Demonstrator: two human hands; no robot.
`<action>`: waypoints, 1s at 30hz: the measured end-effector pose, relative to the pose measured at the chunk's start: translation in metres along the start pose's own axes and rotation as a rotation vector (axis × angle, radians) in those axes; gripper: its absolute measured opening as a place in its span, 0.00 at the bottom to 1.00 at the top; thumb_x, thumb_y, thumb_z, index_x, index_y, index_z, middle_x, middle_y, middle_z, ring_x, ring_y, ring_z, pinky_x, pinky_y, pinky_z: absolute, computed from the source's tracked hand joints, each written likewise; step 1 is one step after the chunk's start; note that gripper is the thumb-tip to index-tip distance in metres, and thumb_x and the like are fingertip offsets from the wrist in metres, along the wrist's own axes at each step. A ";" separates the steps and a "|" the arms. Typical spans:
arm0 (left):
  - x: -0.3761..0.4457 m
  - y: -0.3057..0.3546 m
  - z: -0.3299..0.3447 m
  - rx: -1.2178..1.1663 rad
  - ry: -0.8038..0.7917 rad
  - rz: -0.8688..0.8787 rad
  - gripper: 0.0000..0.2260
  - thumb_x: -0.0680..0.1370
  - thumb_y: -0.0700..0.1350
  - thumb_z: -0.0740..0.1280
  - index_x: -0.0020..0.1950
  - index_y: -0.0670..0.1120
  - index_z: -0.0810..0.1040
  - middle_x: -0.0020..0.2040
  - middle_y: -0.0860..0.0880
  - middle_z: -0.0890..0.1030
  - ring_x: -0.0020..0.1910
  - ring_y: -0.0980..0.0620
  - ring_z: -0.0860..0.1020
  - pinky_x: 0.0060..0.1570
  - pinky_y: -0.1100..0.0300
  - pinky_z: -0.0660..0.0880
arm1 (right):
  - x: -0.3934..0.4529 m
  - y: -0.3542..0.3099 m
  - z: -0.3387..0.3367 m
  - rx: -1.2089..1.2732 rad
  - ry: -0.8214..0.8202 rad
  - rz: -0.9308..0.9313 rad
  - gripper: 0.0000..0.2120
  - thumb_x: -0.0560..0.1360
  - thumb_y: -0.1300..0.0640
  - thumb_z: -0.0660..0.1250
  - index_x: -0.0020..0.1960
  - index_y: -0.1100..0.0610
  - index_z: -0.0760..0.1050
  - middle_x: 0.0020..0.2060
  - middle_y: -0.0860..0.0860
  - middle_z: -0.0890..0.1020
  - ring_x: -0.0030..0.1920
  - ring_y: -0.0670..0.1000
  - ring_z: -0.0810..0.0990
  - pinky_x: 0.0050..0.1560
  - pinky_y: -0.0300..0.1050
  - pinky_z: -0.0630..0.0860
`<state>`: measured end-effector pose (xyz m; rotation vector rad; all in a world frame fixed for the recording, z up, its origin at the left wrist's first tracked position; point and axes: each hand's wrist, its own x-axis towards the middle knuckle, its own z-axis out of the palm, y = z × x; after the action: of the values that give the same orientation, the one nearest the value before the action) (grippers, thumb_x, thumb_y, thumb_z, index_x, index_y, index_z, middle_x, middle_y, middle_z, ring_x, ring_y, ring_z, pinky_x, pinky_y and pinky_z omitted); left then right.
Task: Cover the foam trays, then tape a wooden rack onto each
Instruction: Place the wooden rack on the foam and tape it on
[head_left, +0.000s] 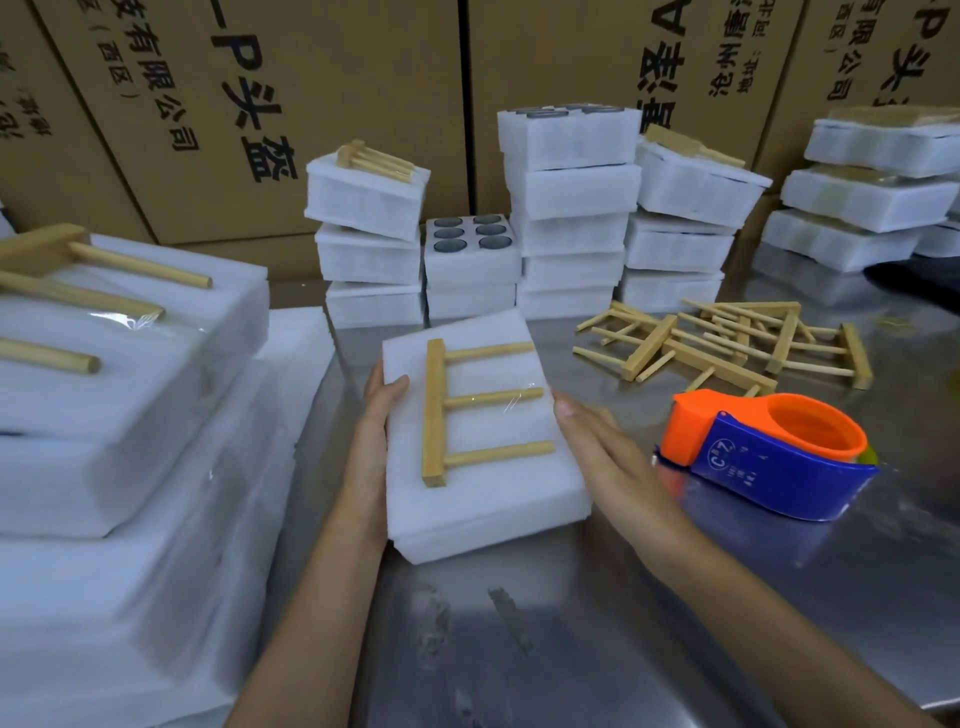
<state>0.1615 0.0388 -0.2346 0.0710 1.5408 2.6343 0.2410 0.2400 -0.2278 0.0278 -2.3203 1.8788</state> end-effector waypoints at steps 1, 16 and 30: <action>0.001 0.002 -0.003 0.025 0.023 0.030 0.18 0.82 0.44 0.61 0.72 0.53 0.73 0.68 0.42 0.78 0.66 0.39 0.77 0.67 0.38 0.72 | 0.006 -0.001 0.007 0.055 -0.021 0.053 0.19 0.70 0.28 0.61 0.60 0.23 0.71 0.58 0.25 0.73 0.63 0.29 0.69 0.68 0.37 0.63; 0.018 -0.002 -0.026 -0.336 -0.049 -0.064 0.20 0.82 0.57 0.64 0.68 0.48 0.80 0.67 0.44 0.80 0.66 0.43 0.78 0.63 0.46 0.76 | 0.022 0.002 0.033 0.845 0.004 0.430 0.27 0.67 0.47 0.74 0.63 0.55 0.77 0.57 0.56 0.84 0.51 0.56 0.84 0.37 0.47 0.82; 0.019 -0.005 -0.023 -0.057 0.238 0.000 0.18 0.82 0.48 0.63 0.68 0.41 0.77 0.64 0.42 0.81 0.64 0.45 0.79 0.68 0.48 0.73 | 0.065 0.009 0.061 0.836 0.076 0.457 0.20 0.74 0.46 0.71 0.62 0.53 0.78 0.56 0.52 0.85 0.54 0.54 0.84 0.43 0.46 0.80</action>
<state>0.1410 0.0232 -0.2500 -0.2558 1.5262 2.7690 0.1689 0.1881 -0.2403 -0.4969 -1.4052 2.8655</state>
